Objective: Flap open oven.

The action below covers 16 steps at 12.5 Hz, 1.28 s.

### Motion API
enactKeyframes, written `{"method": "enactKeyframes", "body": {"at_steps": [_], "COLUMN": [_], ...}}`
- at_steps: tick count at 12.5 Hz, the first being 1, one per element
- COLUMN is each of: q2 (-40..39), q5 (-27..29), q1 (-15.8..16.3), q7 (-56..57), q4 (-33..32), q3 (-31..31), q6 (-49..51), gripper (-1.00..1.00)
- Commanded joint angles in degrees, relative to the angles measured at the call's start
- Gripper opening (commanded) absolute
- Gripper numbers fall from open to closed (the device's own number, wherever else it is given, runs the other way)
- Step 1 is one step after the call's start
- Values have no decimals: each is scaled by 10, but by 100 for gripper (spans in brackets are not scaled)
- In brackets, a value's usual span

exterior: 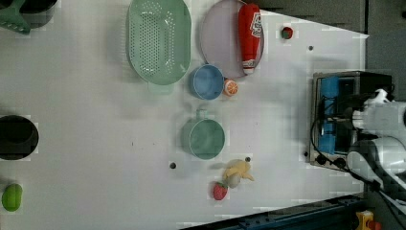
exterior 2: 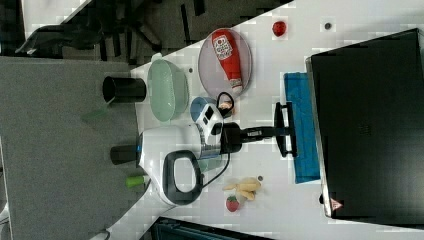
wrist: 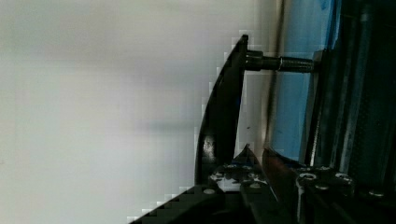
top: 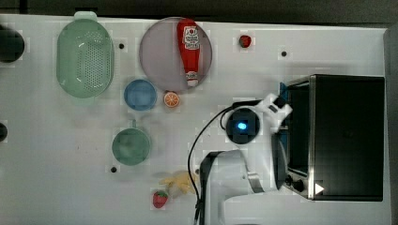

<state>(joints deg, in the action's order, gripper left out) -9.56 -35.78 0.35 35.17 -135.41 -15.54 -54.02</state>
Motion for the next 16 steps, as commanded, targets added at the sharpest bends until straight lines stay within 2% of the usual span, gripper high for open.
{"method": "enactKeyframes", "body": {"at_steps": [1, 5, 9, 12, 13, 16], "q2": [-43, -115, -172, -156, -138, -49], "q5": [-54, -156, -165, -154, -121, 80], "q1": [25, 55, 76, 78, 77, 71], "q7": [-160, -302, -372, -373, -379, -396], "q4": [-3, 28, 55, 67, 73, 88], "q3": [33, 57, 61, 59, 59, 56], "q6": [3, 39, 40, 40, 34, 46], "gripper": [-65, -65, -65, -65, -65, -65]}}
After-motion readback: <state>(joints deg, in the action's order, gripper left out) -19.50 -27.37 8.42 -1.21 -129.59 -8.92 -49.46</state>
